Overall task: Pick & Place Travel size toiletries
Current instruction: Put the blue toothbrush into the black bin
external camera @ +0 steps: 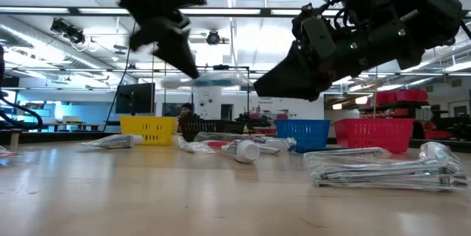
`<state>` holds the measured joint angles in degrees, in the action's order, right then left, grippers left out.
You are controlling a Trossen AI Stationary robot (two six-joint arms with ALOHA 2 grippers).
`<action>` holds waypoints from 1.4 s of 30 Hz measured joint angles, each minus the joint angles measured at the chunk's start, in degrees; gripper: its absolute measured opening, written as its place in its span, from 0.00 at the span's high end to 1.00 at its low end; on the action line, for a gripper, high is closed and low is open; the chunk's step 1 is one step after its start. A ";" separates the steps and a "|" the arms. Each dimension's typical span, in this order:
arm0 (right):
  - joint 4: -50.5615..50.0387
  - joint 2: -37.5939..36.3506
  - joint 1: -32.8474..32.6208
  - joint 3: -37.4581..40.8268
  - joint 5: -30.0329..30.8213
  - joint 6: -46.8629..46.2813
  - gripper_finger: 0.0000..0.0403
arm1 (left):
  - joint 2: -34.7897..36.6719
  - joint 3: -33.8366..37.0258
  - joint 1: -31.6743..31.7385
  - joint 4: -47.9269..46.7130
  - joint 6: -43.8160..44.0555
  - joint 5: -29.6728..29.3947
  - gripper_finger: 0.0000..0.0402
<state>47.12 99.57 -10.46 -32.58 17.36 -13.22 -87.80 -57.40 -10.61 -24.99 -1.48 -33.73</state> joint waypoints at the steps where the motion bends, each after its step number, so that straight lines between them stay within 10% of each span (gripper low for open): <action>1: -0.06 0.00 0.00 0.00 -0.02 -0.01 0.57 | -0.01 -0.03 1.71 -0.39 1.24 -0.55 0.99; 21: -1.48 0.00 0.00 -0.02 0.05 0.01 0.57 | -1.55 0.69 27.60 16.49 13.50 12.38 1.00; 42: -2.25 0.07 -0.02 -0.02 0.07 -0.01 0.57 | -9.06 0.60 28.53 20.11 21.21 10.98 0.98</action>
<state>44.87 99.63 -10.48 -32.60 17.43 -13.23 -96.86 -56.80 17.91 -4.88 19.73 -22.75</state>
